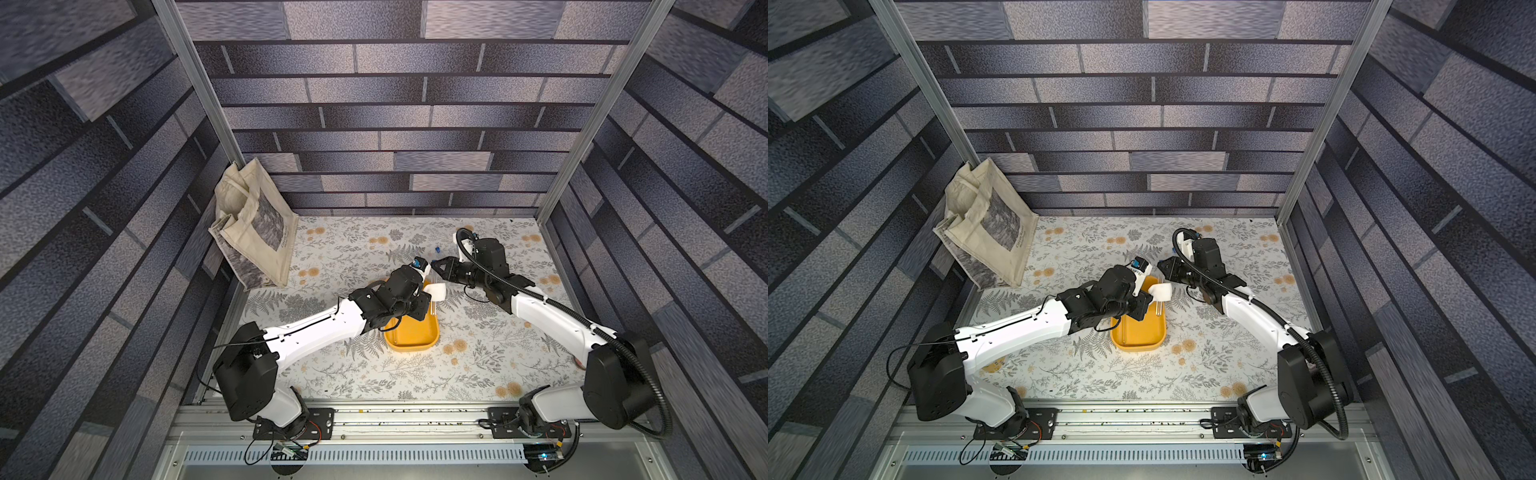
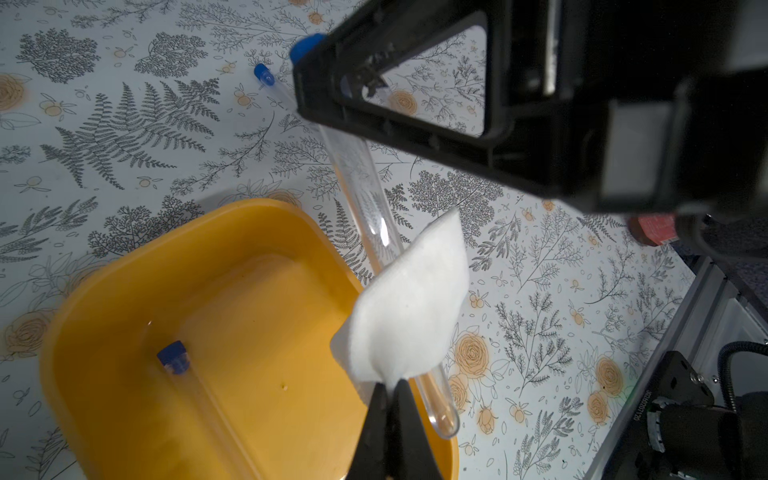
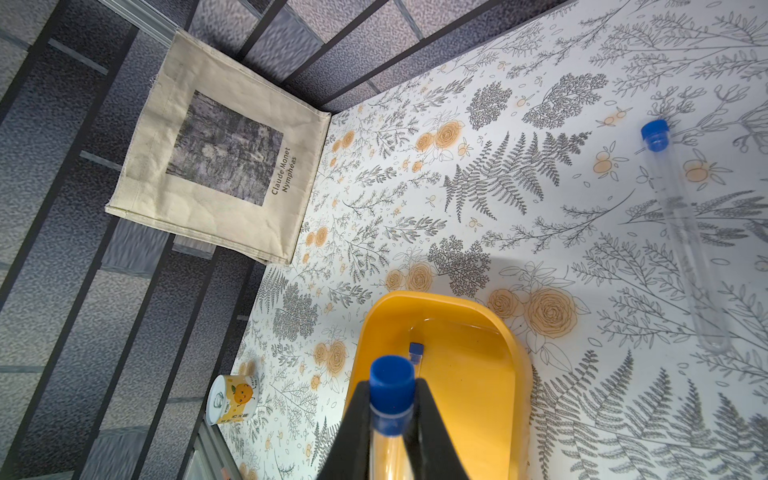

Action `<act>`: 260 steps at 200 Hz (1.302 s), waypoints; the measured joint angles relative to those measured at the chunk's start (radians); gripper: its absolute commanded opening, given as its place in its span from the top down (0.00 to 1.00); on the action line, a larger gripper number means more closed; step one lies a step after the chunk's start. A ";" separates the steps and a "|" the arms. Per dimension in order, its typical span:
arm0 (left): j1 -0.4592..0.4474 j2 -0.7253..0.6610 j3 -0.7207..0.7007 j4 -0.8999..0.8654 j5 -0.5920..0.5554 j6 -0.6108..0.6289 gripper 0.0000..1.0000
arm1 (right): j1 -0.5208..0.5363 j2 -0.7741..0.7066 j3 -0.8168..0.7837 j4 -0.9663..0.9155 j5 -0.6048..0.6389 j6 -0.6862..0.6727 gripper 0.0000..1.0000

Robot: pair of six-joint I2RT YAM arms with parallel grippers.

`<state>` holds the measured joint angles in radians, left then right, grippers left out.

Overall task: Wipe the exteriors of test tubes
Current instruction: Wipe the dirt from the test tube.

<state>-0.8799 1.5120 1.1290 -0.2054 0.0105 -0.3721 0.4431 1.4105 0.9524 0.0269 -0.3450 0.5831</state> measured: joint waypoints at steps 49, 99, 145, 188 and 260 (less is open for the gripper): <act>0.072 0.031 0.090 -0.021 0.010 0.002 1.00 | 0.000 -0.002 -0.001 0.000 0.000 0.000 0.90; 0.068 0.034 0.101 -0.027 0.042 0.006 1.00 | 0.000 -0.014 -0.006 -0.001 0.005 0.000 0.90; 0.027 0.029 0.016 -0.026 0.064 0.009 1.00 | 0.000 -0.014 -0.006 -0.004 0.008 0.000 0.90; -0.013 -0.019 -0.100 -0.016 0.083 0.008 1.00 | 0.000 -0.021 -0.006 -0.005 0.011 0.000 0.90; -0.034 -0.036 -0.137 0.020 0.099 0.009 1.00 | 0.000 -0.022 -0.006 -0.005 0.011 0.000 0.90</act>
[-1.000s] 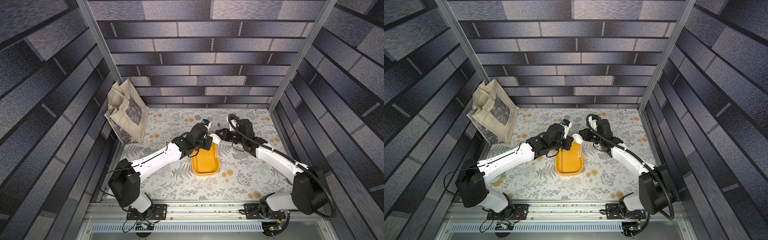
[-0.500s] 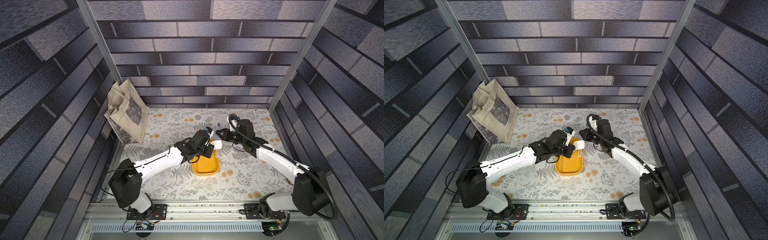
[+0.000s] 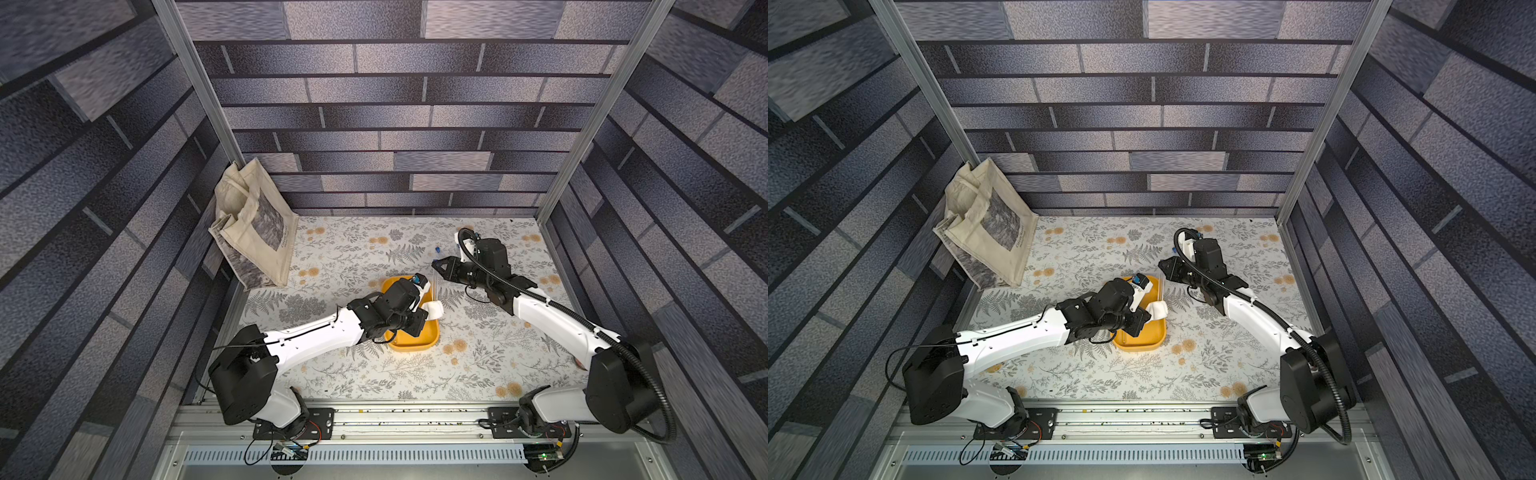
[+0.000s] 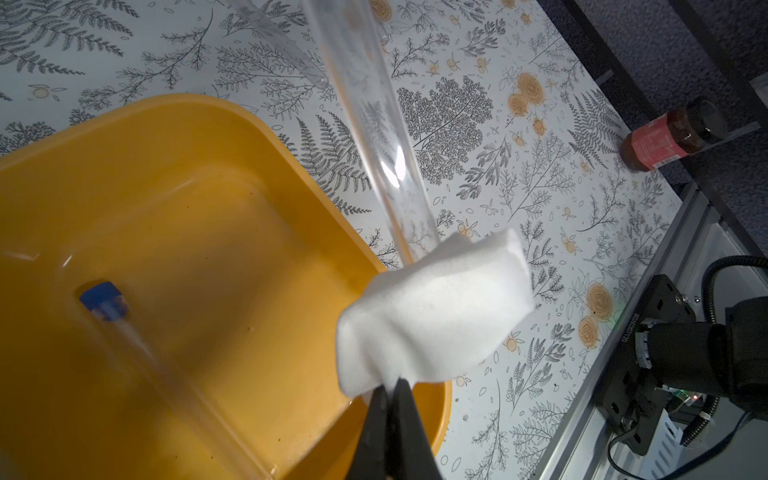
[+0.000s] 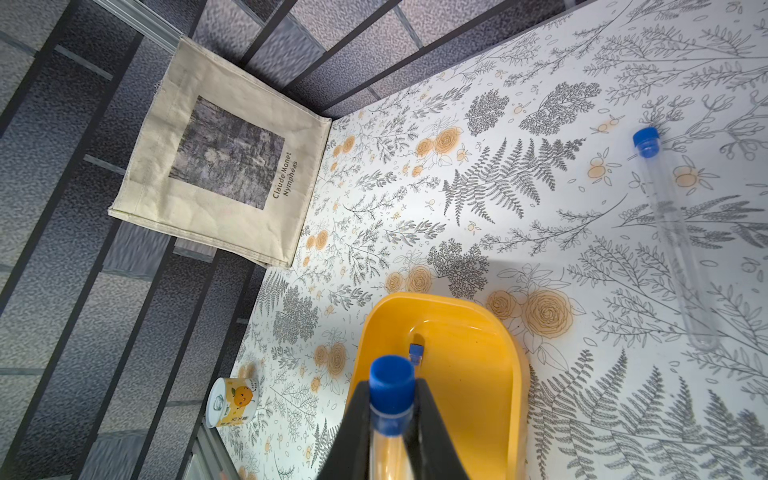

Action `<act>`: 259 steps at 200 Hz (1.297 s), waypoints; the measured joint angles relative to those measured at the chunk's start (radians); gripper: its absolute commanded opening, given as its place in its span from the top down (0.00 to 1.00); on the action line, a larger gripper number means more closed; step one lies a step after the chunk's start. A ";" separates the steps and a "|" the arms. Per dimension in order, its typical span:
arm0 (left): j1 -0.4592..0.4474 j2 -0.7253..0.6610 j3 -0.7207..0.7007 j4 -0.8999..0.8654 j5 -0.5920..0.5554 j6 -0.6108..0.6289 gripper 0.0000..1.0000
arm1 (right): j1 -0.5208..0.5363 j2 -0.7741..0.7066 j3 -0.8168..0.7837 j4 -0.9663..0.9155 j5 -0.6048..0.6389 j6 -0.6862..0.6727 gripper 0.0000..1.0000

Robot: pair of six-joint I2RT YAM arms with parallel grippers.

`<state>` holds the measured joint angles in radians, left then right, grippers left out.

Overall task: Wipe the exteriors of test tubes
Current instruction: Wipe the dirt from the test tube.

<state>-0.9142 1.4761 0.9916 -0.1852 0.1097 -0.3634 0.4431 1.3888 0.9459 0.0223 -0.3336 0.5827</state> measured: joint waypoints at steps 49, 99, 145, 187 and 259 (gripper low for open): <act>0.063 0.026 0.061 -0.002 0.026 0.012 1.00 | 0.000 0.000 -0.001 0.000 0.000 0.000 0.90; 0.115 0.091 0.182 -0.014 0.045 0.034 1.00 | 0.000 0.000 -0.001 0.000 -0.001 0.000 0.90; 0.128 0.109 0.208 -0.030 0.060 0.052 1.00 | 0.000 0.000 -0.003 0.000 0.000 0.000 0.90; 0.106 0.095 0.135 -0.020 0.097 0.069 1.00 | 0.000 0.000 -0.006 -0.001 -0.001 0.000 0.90; 0.052 0.047 0.026 -0.019 0.111 0.069 1.00 | 0.000 0.000 -0.006 0.000 -0.005 0.000 0.89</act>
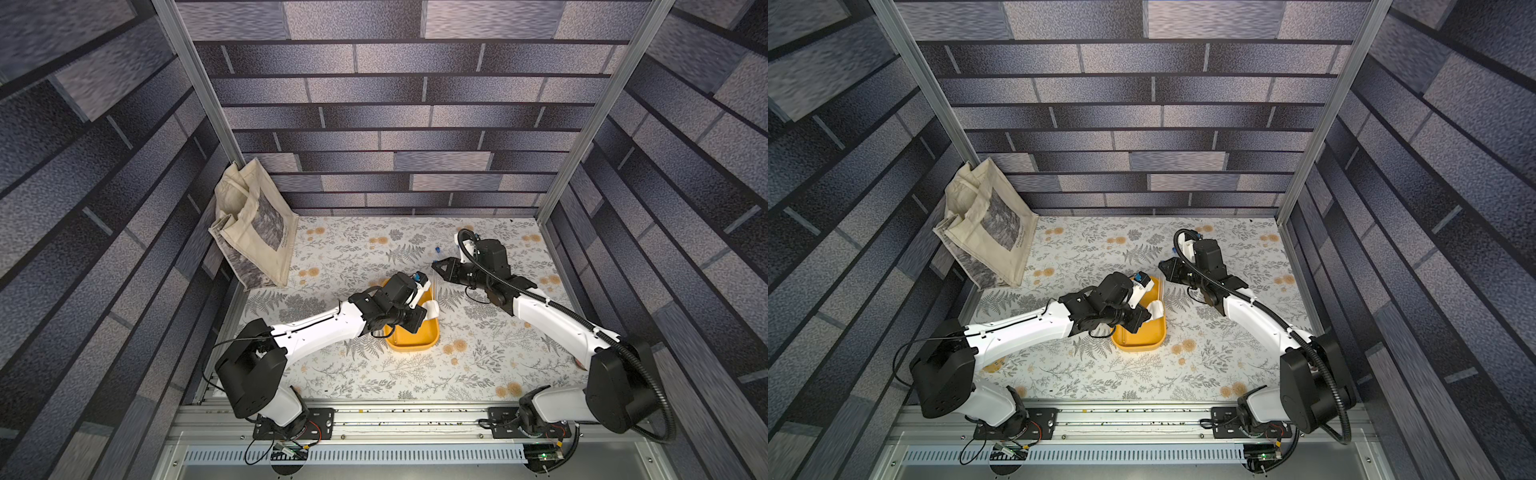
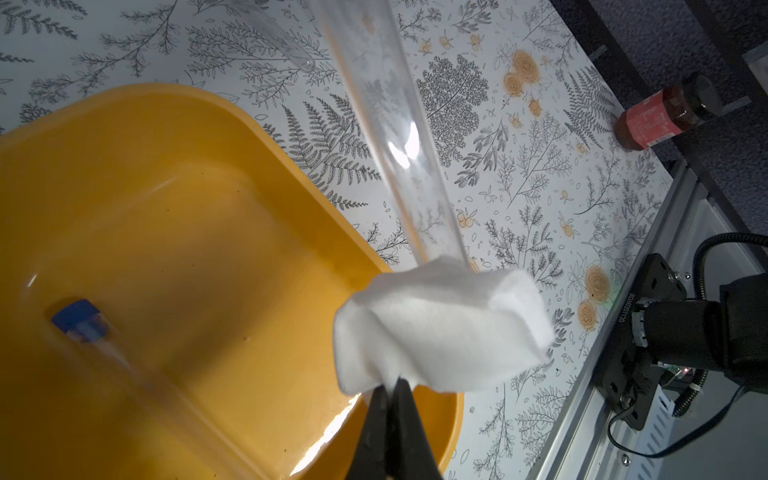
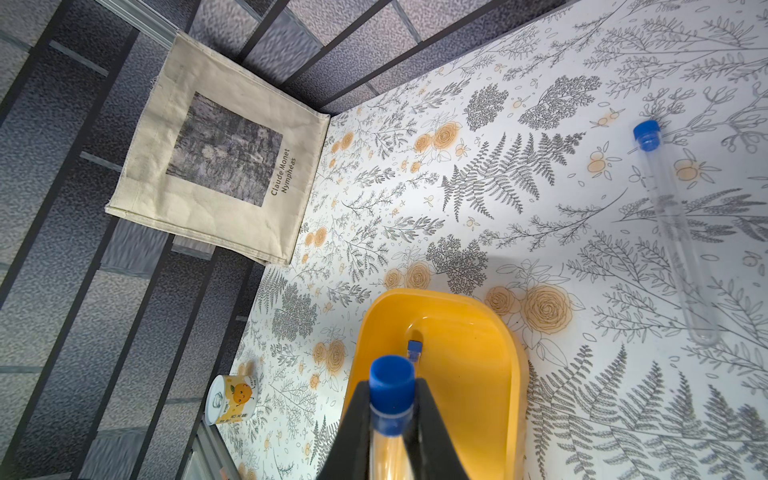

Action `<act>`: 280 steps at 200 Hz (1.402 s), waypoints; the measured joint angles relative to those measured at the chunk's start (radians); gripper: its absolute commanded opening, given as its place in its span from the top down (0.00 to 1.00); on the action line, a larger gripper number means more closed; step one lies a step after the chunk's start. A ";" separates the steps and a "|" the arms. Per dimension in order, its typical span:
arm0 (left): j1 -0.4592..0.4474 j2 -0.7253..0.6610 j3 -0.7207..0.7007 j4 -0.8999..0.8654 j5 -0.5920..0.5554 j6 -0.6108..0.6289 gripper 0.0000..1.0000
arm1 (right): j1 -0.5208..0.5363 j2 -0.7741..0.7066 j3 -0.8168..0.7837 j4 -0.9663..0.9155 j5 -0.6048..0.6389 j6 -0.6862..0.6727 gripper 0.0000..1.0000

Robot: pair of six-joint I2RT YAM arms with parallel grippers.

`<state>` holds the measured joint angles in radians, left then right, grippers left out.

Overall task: Wipe the exteriors of test tubes
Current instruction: Wipe the dirt from the test tube.

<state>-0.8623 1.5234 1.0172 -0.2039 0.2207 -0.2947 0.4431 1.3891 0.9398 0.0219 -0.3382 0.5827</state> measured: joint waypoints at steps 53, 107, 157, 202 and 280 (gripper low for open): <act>0.035 0.003 0.066 -0.016 0.013 0.008 1.00 | 0.000 0.000 0.000 0.000 0.000 0.000 0.89; 0.076 0.039 0.198 -0.029 0.016 0.039 1.00 | 0.000 0.000 0.000 0.000 0.000 0.000 0.89; 0.068 0.040 0.174 -0.047 0.019 0.045 1.00 | 0.000 0.000 0.000 0.000 -0.001 0.000 0.89; 0.037 0.006 0.035 -0.050 0.040 0.039 1.00 | 0.000 0.000 0.000 0.000 -0.003 0.000 0.89; 0.084 0.015 0.078 -0.070 0.050 0.025 1.00 | 0.000 0.000 0.000 0.000 -0.005 0.000 0.89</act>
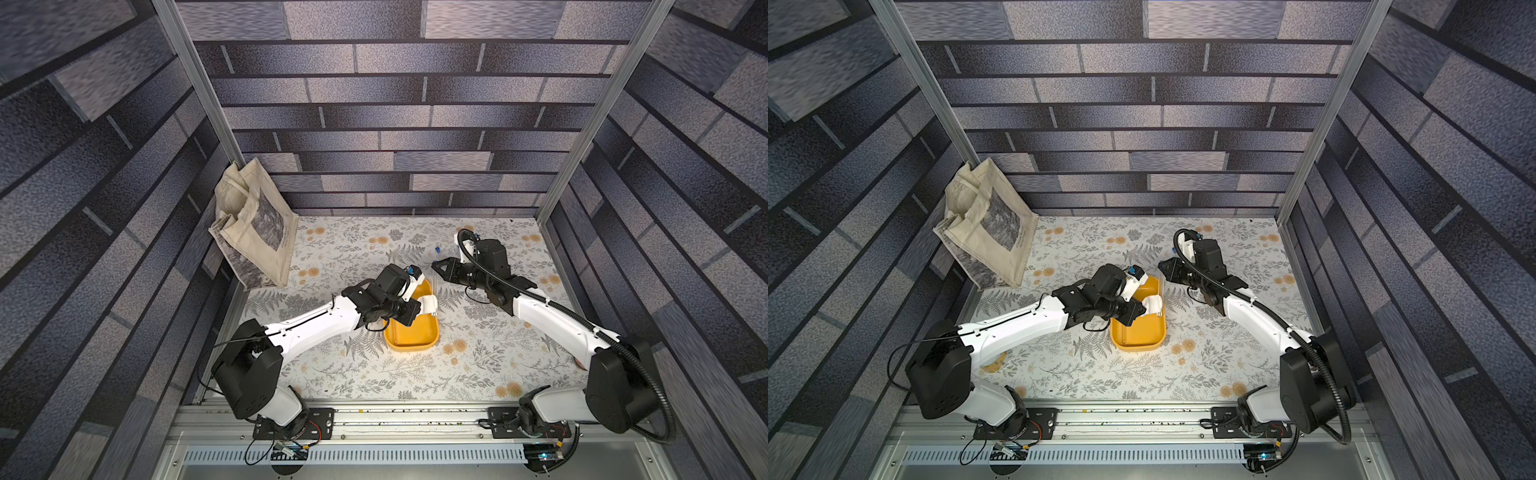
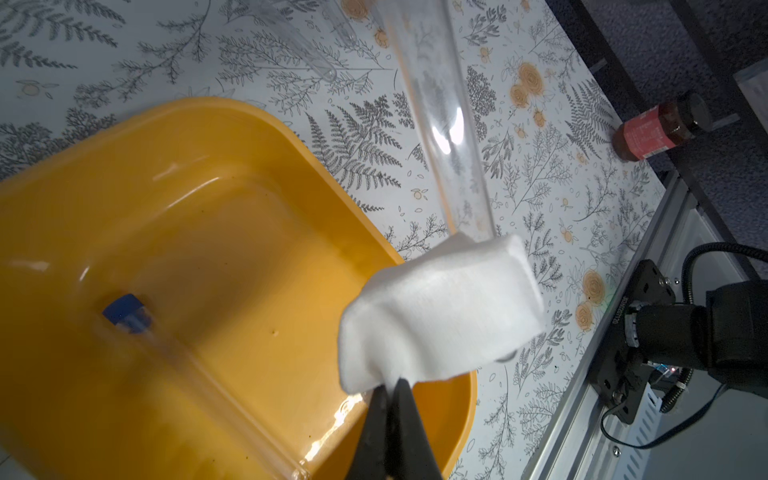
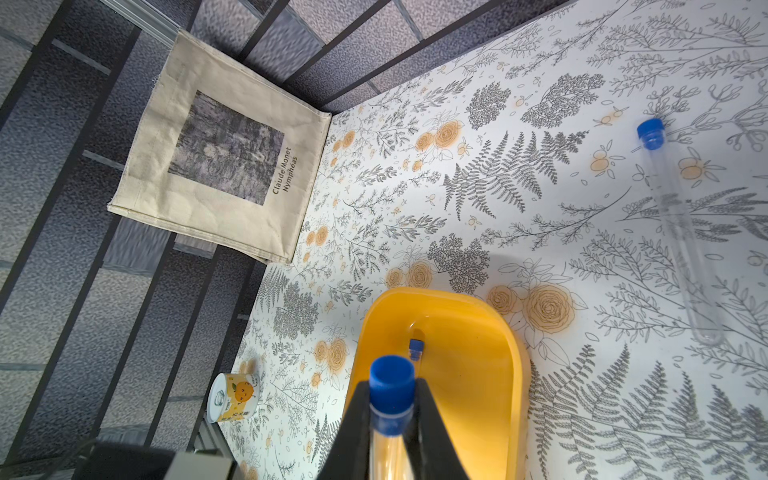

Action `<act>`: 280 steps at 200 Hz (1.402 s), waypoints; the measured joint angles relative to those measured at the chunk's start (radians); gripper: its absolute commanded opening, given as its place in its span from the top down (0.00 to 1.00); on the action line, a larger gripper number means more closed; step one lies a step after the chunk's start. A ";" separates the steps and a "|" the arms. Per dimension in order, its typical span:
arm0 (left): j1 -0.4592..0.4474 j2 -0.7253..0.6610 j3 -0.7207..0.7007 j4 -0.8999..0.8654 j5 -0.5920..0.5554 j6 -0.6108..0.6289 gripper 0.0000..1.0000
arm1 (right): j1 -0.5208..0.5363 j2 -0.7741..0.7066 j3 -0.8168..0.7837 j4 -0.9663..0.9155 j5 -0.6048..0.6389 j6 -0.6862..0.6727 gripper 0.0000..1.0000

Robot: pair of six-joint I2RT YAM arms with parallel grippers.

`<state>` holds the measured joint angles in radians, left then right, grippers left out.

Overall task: Wipe the exteriors of test tubes
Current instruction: Wipe the dirt from the test tube.

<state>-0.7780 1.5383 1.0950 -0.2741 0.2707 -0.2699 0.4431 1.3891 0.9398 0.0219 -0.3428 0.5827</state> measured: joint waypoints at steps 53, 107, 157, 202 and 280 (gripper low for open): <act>0.094 0.109 0.135 -0.060 -0.052 -0.027 1.00 | 0.000 0.000 0.000 -0.003 0.001 0.000 0.89; 0.093 0.118 0.154 -0.081 -0.046 -0.029 1.00 | 0.000 0.003 -0.013 -0.002 -0.001 0.001 0.89; 0.071 0.118 0.179 -0.071 0.006 -0.014 1.00 | 0.000 0.040 -0.021 0.009 -0.012 0.009 0.89; 0.053 0.117 0.189 -0.070 0.040 0.027 1.00 | 0.000 0.053 -0.022 0.013 -0.022 0.011 0.89; -0.007 0.079 0.177 -0.071 0.042 0.074 1.00 | 0.000 0.058 -0.023 0.013 -0.024 0.011 0.89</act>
<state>-0.7853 1.6173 1.2716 -0.3450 0.3130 -0.1959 0.4431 1.4471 0.9169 0.0349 -0.3672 0.5938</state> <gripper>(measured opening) 0.056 0.168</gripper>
